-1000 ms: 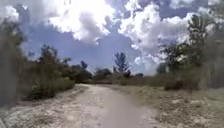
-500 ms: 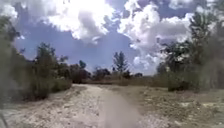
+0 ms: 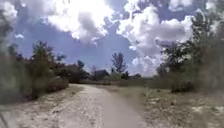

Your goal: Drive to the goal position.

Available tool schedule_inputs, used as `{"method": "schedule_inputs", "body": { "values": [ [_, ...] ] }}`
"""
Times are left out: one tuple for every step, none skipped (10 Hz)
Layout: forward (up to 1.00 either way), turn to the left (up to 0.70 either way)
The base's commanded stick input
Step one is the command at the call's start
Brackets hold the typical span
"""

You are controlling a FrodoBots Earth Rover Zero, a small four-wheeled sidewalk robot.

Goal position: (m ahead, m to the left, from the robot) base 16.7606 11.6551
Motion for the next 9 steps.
{"method": "schedule_inputs", "body": {
  "values": [
    [0.70,0.00],
    [0.70,0.00],
    [0.70,0.00],
    [0.70,0.00],
    [0.70,0.24],
    [0.70,0.35],
    [0.70,0.35],
    [0.70,0.31],
    [0.70,0.00]
  ]
}}
